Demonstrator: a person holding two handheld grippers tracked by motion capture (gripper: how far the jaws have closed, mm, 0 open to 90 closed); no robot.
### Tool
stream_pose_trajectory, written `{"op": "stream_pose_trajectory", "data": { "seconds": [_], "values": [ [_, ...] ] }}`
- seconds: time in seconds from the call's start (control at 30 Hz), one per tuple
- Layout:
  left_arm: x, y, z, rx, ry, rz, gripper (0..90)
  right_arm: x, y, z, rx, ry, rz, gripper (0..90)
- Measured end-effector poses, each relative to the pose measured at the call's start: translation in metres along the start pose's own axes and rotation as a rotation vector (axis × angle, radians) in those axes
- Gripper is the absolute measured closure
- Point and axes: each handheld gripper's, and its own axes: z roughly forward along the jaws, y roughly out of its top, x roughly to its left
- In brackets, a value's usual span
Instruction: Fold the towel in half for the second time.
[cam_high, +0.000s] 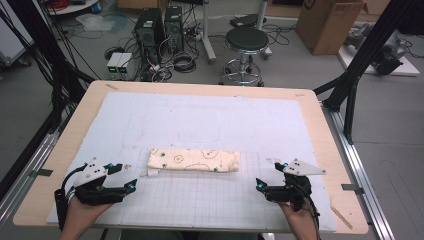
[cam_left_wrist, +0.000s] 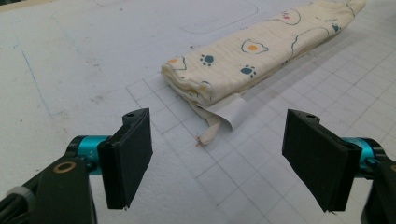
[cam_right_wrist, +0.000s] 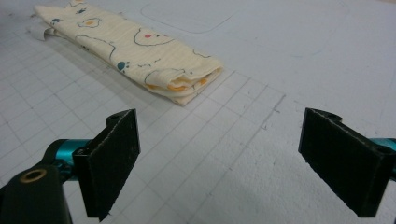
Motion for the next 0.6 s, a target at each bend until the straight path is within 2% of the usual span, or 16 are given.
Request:
{"op": "stream_pose_trajectory", "data": {
  "seconds": [0.13, 0.37, 0.6],
  "values": [
    [-0.0015, -0.0004, 0.0007, -0.004, -0.002, -0.005, 24.7, 0.0019, -0.0018, -0.0001, 0.010, 0.004, -0.010, 12.1],
    [-0.0009, -0.0019, 0.0026, 0.015, 0.004, 0.011, 24.5, 0.0028, -0.0016, 0.0023, 0.016, 0.004, -0.013, 12.1],
    [-0.0005, -0.0016, 0.0037, 0.004, 0.001, 0.003, 24.4, 0.0007, -0.0029, 0.0036, 0.019, -0.001, -0.003, 12.1]
  ]
}}
